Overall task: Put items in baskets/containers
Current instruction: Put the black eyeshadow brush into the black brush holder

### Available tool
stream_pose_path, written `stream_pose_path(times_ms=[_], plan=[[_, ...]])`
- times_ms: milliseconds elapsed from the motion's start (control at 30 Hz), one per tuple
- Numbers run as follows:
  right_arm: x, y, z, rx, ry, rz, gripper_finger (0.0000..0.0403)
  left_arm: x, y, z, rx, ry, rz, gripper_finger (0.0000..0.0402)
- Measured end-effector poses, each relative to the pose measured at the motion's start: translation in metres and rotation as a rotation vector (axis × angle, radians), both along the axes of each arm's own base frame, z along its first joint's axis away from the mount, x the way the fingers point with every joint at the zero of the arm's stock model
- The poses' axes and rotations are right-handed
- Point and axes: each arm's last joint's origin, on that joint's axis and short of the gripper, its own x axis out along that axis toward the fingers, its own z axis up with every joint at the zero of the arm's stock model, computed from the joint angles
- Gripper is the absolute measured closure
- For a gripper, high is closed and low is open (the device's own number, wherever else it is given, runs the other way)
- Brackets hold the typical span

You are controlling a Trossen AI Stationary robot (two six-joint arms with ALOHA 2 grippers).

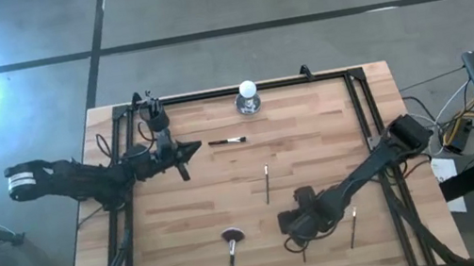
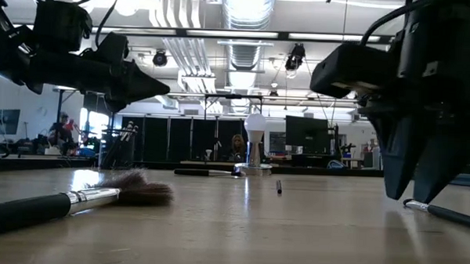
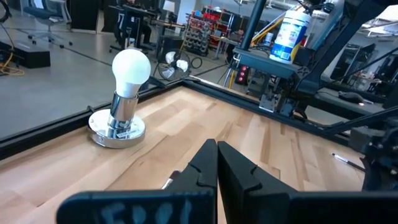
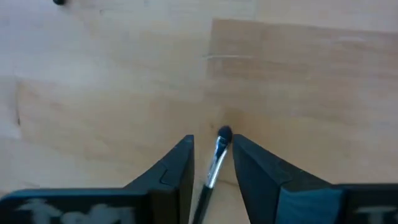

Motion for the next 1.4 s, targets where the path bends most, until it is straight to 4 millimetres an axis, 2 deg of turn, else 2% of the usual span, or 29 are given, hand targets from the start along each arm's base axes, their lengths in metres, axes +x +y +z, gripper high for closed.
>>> stream_pose_path(times_ms=[433, 600, 733, 900, 1067, 1267, 1400], plan=[[0.018, -0.001, -0.015, -0.015, 0.079, 0.103, 0.0359, 0.000, 0.000, -0.001, -0.009, 0.005, 0.001, 0.0397], [0.019, -0.003, -0.006, -0.029, 0.058, 0.169, 0.0389, 0.000, 0.000, -0.001, -0.011, 0.008, 0.001, 0.0397], [0.019, -0.009, 0.013, -0.116, -0.026, 0.238, 0.0394, 0.000, 0.000, -0.004, -0.014, 0.038, 0.002, 0.0397], [0.019, -0.029, 0.040, -0.242, -0.095, 0.381, 0.0394, 0.000, 0.000, -0.005, 0.000, 0.044, 0.002, 0.0397], [0.020, -0.063, 0.069, -0.421, -0.209, 0.532, 0.0394, 0.000, 0.000, -0.004, -0.007, 0.039, 0.002, 0.0397], [0.013, -0.107, 0.076, -0.595, -0.463, 0.689, 0.0395, 0.001, 0.000, -0.002, -0.013, 0.024, -0.018, 0.0397], [0.004, -0.136, 0.072, -0.693, -0.629, 0.743, 0.0395, 0.004, 0.000, 0.003, -0.005, 0.008, -0.029, 0.0397]])
